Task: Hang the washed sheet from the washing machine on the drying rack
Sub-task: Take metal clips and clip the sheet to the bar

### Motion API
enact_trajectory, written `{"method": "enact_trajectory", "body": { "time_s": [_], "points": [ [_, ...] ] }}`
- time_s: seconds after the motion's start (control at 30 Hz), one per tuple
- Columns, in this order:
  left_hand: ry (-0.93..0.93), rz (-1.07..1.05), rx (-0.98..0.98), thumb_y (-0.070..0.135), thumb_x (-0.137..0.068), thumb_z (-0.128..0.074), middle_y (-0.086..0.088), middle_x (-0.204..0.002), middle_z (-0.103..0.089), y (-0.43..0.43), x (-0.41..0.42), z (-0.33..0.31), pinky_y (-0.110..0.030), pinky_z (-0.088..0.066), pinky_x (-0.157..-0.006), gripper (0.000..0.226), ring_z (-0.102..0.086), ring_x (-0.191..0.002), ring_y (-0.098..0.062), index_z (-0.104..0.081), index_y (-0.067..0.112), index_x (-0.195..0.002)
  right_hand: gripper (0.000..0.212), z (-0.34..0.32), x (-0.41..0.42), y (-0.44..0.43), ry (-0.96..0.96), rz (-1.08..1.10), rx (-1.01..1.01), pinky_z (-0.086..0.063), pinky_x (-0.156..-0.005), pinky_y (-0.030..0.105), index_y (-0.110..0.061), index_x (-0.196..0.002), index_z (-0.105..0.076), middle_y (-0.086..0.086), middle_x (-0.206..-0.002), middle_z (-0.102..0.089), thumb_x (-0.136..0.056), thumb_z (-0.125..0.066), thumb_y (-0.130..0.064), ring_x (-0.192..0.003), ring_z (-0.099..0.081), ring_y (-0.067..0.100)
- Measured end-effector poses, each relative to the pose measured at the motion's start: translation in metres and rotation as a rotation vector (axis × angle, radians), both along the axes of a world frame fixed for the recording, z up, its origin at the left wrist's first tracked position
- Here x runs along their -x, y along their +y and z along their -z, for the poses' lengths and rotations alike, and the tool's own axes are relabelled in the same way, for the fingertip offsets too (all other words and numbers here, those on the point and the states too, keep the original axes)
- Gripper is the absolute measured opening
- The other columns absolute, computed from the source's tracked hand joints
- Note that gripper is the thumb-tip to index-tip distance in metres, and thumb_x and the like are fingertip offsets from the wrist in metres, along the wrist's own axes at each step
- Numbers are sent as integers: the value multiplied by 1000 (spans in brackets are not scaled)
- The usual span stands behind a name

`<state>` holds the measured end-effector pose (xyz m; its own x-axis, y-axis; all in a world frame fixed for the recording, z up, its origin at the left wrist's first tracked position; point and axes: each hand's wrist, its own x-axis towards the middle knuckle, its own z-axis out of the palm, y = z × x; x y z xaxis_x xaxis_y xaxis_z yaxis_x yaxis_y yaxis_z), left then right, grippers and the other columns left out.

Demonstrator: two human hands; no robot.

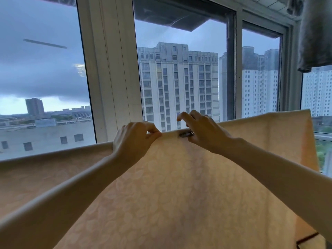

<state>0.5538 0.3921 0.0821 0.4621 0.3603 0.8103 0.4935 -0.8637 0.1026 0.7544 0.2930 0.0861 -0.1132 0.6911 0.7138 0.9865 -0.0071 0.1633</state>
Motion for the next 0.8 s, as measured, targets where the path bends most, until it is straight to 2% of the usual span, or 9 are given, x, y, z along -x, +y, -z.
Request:
{"method": "enact_trajectory", "body": {
  "time_s": [0.1, 0.17, 0.3, 0.47, 0.57, 0.67, 0.8],
  "points": [
    [-22, -16, 0, 36, -90, -64, 9, -92, -72, -2, 0, 0, -13, -33, -56, 11, -53, -68, -2, -72, 30, -94, 49, -1, 2, 1, -12, 0, 39, -39, -80, 24, -22, -123, -43, 0, -102, -47, -82, -68, -8, -82, -54, 14],
    [-14, -19, -6, 34, -91, -62, 7, -95, -72, -2, 0, 0, -12, -32, -57, 13, -53, -70, -3, -71, 28, -96, 44, 2, 3, 3, -27, -22, 56, -47, -82, 26, -19, -119, -45, 4, -107, -51, -83, -69, -10, -85, -57, 15],
    [-9, -13, -29, 33, -93, -60, 5, -97, -71, -3, -3, -5, -8, -28, -57, 15, -52, -70, -3, -70, 23, -98, 35, -3, 0, 3, 32, -50, 103, -57, -77, 31, -19, -106, -52, 2, -100, -54, -80, -75, -15, -82, -60, 14],
    [-79, -77, -23, 30, -94, -59, 5, -94, -71, 2, -12, -13, -9, -27, -53, 15, -52, -66, -4, -69, 20, -98, 13, -28, -16, 4, 81, -36, 75, -49, -75, 26, -20, -96, -68, -5, -95, -41, -84, -72, -20, -78, -50, 9],
    [-111, -113, 31, 30, -93, -60, 4, -92, -72, 7, -18, -12, -12, -29, -52, 16, -56, -66, -7, -70, 18, -97, 16, -30, -24, 7, 93, -27, 137, -45, -75, 21, -19, -101, -69, -6, -97, -40, -86, -71, -24, -81, -51, 8],
    [-41, -101, 42, 31, -94, -59, 5, -93, -71, 7, -21, -10, -10, -26, -53, 16, -56, -67, -5, -70, 20, -99, 20, -23, -28, 8, 126, 8, 122, -53, -81, 30, -14, -104, -66, -3, -103, -42, -87, -69, -24, -85, -57, 14],
    [-54, -89, 20, 31, -93, -60, 5, -94, -72, 5, -20, -9, -8, -26, -54, 15, -55, -70, -6, -70, 21, -100, 20, -23, -30, 8, 100, 35, 133, -54, -82, 33, -10, -104, -64, 1, -108, -42, -89, -66, -22, -81, -58, 16]
  ]
}}
